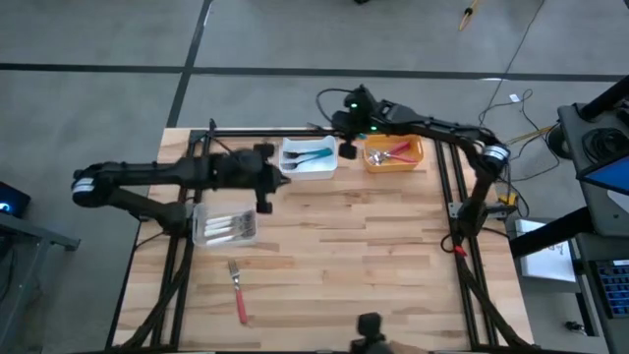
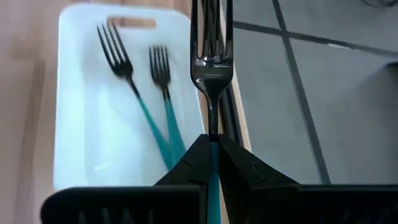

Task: Sort silverware by color (type)
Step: Put the blue fork into the white bin

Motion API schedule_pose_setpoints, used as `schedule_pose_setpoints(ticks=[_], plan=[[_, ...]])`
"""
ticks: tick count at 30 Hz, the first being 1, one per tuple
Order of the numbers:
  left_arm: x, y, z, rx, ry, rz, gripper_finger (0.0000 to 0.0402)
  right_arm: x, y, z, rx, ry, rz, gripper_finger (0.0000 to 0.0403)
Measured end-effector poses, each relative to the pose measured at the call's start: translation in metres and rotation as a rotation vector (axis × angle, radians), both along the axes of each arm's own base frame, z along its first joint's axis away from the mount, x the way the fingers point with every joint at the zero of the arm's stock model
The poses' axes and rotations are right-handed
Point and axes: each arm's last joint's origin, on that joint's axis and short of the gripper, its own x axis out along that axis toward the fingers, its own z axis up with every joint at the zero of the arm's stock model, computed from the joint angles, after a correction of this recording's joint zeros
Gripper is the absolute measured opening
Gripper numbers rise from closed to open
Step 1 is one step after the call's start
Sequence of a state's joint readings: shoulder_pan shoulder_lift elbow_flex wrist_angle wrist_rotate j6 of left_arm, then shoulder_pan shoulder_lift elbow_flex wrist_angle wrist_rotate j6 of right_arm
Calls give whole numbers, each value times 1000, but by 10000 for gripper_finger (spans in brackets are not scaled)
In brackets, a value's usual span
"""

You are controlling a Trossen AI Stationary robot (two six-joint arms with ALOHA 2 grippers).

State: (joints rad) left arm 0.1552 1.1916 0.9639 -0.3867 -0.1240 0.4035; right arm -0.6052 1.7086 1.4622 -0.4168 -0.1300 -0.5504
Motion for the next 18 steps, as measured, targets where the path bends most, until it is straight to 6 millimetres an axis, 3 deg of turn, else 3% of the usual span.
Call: schedule_pose_setpoints(ticks=[4,8,18], plan=[[-21,26,0,-29,-87,53,0,35,-6,-4,3,-6,30,11],[-40,37,-5,-23,-140,110,0,60,-11,-8,5,29,66,11],[-67,46,-10,38,-264,189,0,90,-20,-21,76,169,104,11]])
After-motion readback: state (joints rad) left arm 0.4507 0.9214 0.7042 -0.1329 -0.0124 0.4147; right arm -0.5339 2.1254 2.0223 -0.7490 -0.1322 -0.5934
